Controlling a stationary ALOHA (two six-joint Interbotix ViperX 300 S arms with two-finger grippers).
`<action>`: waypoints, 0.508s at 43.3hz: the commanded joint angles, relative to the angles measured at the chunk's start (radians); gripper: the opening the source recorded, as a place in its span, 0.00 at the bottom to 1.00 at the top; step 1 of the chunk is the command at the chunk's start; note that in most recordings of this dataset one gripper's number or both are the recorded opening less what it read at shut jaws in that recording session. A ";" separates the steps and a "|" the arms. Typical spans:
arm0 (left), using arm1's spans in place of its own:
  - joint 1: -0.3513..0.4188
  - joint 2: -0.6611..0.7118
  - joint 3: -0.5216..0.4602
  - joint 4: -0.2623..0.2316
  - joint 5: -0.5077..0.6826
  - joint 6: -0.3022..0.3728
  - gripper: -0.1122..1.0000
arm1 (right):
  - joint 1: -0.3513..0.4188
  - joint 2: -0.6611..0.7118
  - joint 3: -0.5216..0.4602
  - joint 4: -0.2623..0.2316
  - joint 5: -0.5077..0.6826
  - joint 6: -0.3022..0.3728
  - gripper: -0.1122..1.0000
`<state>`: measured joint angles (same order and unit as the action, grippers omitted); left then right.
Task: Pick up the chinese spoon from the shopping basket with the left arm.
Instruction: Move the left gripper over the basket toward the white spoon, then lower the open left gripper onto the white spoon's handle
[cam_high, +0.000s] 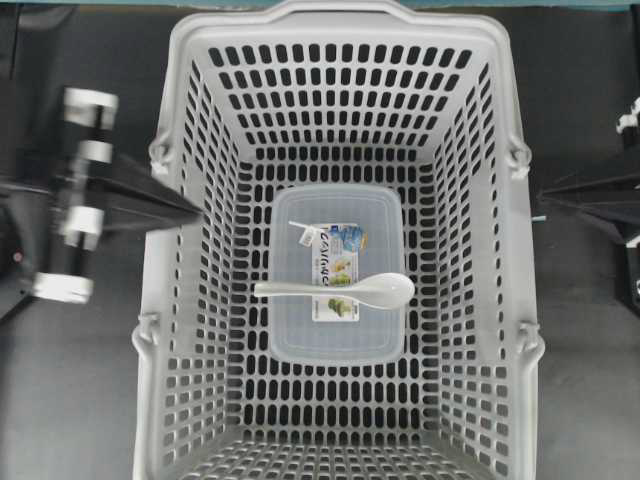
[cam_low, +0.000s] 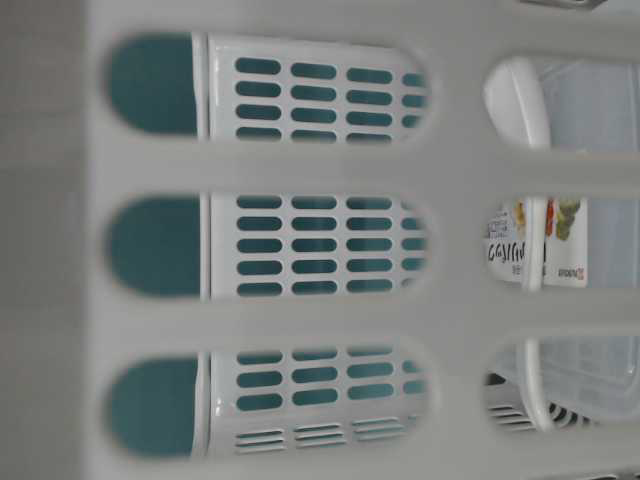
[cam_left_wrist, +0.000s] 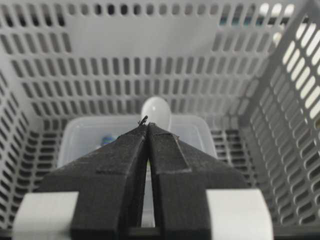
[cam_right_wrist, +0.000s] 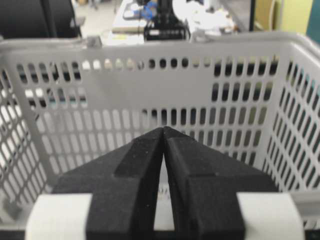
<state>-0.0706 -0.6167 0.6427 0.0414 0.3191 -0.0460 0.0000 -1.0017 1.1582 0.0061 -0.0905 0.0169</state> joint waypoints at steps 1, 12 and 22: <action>0.002 0.098 -0.120 0.003 0.095 0.003 0.10 | -0.002 -0.005 -0.023 0.002 0.023 0.000 0.13; -0.023 0.321 -0.305 0.003 0.276 -0.003 0.10 | -0.002 -0.012 -0.025 0.002 0.026 0.000 0.53; -0.025 0.476 -0.422 0.003 0.380 -0.003 0.34 | 0.006 -0.018 -0.023 0.002 0.023 0.000 0.74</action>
<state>-0.0920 -0.1749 0.2823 0.0399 0.6642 -0.0460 0.0015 -1.0216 1.1582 0.0061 -0.0598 0.0169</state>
